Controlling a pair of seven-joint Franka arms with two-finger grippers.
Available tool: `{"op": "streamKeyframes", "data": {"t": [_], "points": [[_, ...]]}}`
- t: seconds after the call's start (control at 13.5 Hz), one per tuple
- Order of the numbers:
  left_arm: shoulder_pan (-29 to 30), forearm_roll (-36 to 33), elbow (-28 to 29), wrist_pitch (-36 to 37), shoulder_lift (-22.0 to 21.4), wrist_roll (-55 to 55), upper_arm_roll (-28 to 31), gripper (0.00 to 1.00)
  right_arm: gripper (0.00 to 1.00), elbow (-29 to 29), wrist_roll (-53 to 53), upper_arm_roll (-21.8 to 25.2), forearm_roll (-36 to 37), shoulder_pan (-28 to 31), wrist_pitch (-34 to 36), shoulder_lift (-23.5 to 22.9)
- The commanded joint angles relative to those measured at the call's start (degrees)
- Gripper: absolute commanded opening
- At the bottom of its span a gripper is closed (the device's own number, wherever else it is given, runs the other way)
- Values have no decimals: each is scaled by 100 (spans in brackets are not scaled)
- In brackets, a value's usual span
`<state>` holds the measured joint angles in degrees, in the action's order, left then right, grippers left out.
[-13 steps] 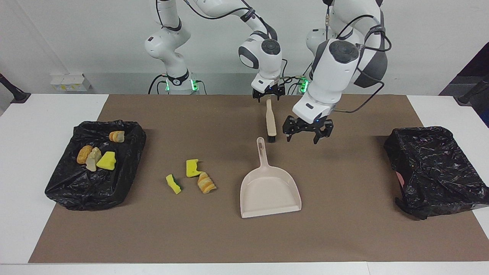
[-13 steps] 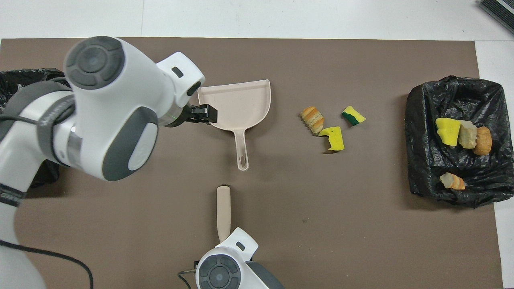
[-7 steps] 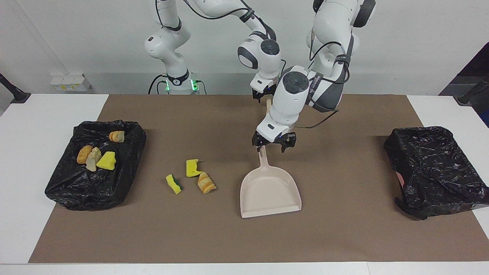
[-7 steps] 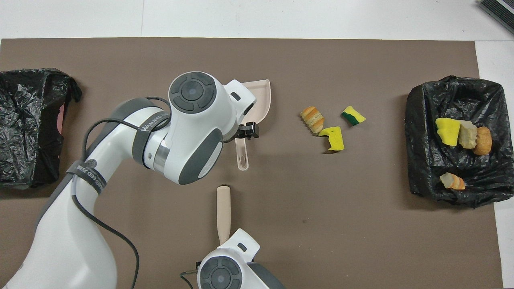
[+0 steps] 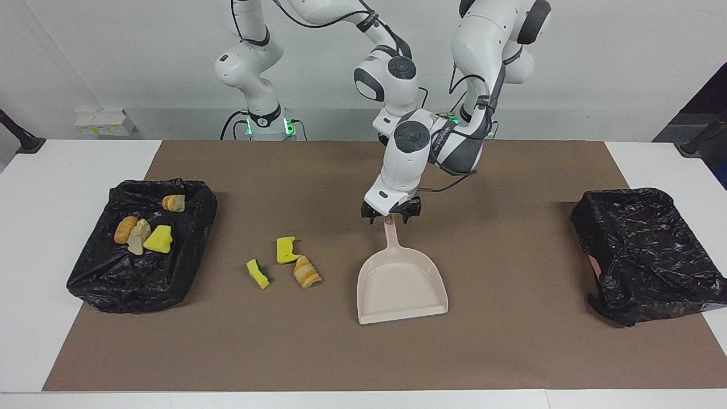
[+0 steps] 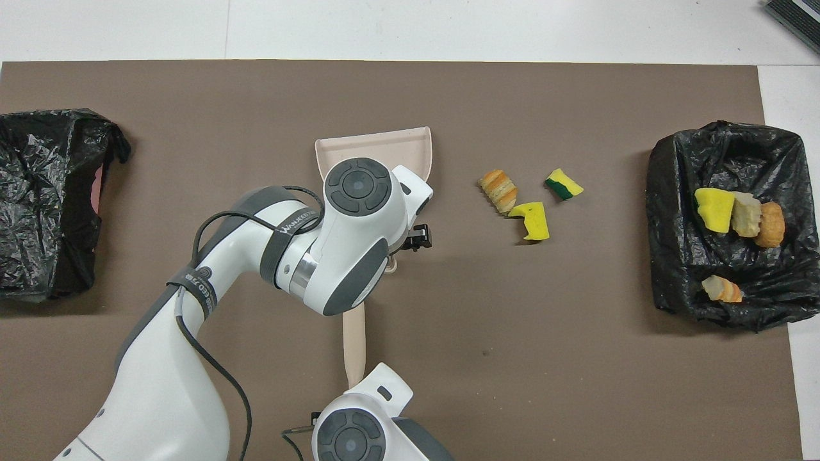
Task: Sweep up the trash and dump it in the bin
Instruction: 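Grasp the dustpan handle with the left gripper, then move the dustpan toward the left bag while the right gripper grasps the brush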
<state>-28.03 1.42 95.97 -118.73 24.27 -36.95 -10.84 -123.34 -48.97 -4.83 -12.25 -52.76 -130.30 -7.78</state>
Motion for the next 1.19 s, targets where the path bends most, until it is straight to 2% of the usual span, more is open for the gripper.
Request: {"op": "streamKeyframes", "data": {"t": [0.0, 0.07, 0.15, 0.3, 0.37, 0.52, 0.67, 0.89, 0.96, 1.11], "points": [[-53, -1, 194, -133, -81, -75, 82, 94, 0, 21, -201, 0, 118, 12, -39, 13], [-36, 51, 203, -72, -89, -101, 82, 52, 0, -5, -201, 0, 118, 29, 13, 57], [-18, 234, 185, -28, -89, -258, 82, 1, 0, -23, -209, 0, 118, 29, 153, 92], [-9, 324, 106, 25, -89, -286, 117, 0, 0, -163, -288, -9, 118, 12, 391, 259], [-9, 237, 80, 25, -98, -251, 126, 0, 0, -321, -288, -9, 118, 3, 409, 373], [-9, -158, 71, -10, -107, -24, 135, 0, 0, -375, -262, -9, 127, -6, 881, 645], [105, -186, 80, 43, -325, 529, 161, 0, 0, -575, -201, -9, 127, 3, 1330, 1127], [316, -212, 97, 122, -459, 803, 161, 0, 0, -1488, 36, -9, 127, 12, 1402, 2067], [420, -212, 106, 270, -485, 1047, 161, 0, 0, -1691, 167, -9, 127, 55, 1411, 2296], [754, -212, 115, 779, -677, 2273, 161, 0, 0, -1755, 562, 26, 136, 300, 1787, 2483]]}}
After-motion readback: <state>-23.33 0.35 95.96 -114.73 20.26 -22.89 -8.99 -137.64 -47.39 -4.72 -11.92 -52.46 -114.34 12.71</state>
